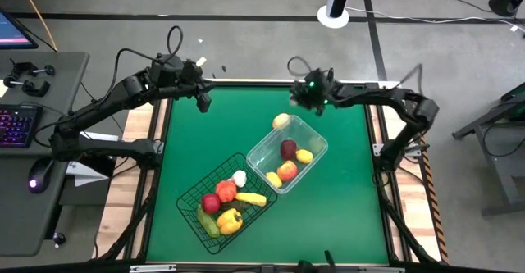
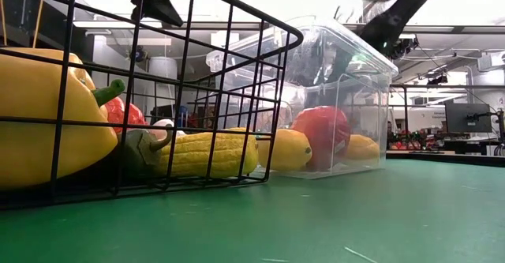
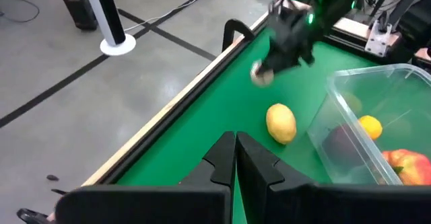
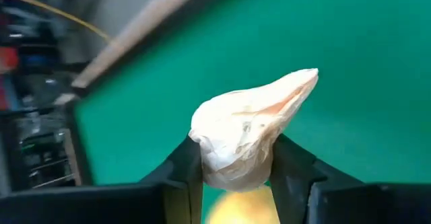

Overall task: Sort produce into baskets
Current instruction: Put the white garlic into the wire basket

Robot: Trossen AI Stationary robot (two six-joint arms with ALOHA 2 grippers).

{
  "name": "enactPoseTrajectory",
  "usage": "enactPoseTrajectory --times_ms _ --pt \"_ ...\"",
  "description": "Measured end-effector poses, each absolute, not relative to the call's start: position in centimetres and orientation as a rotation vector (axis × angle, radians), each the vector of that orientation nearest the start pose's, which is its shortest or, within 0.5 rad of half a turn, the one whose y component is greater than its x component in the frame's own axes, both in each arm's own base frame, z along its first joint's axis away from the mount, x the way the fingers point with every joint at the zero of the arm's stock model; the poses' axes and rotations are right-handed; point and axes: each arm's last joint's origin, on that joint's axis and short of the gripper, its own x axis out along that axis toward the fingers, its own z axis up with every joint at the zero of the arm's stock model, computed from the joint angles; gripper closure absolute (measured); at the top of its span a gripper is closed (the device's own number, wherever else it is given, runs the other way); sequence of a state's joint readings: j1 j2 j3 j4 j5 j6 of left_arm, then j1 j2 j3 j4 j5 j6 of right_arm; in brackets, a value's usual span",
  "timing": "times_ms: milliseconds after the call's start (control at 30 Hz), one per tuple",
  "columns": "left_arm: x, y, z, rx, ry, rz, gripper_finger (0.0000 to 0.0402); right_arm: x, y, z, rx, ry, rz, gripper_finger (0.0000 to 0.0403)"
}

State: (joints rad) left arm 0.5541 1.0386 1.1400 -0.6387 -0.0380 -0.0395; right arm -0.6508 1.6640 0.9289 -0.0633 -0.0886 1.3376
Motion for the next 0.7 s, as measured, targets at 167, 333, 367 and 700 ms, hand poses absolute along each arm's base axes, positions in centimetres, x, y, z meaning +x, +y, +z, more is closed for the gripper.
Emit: enactPoseTrajectory --times_ms 167,333,367,700 --pt "17.6 11.0 36.7 -0.207 0.499 0.597 0.0402 25.0 -20.9 24.4 1.276 0.150 -0.871 0.0289" --pt "17.8 10.5 36.7 -0.320 0.465 0.596 0.0402 23.4 -19.1 31.6 0.974 0.042 -0.701 0.0273" --pt "18.0 10.3 36.7 -0.346 0.458 0.592 0.0401 23.3 -18.4 32.7 0.925 0.038 -0.654 0.0274" --pt "20.7 7.2 36.9 -0.497 0.341 0.589 0.0402 27.0 -6.8 34.3 0.684 0.243 -0.147 0.0278"
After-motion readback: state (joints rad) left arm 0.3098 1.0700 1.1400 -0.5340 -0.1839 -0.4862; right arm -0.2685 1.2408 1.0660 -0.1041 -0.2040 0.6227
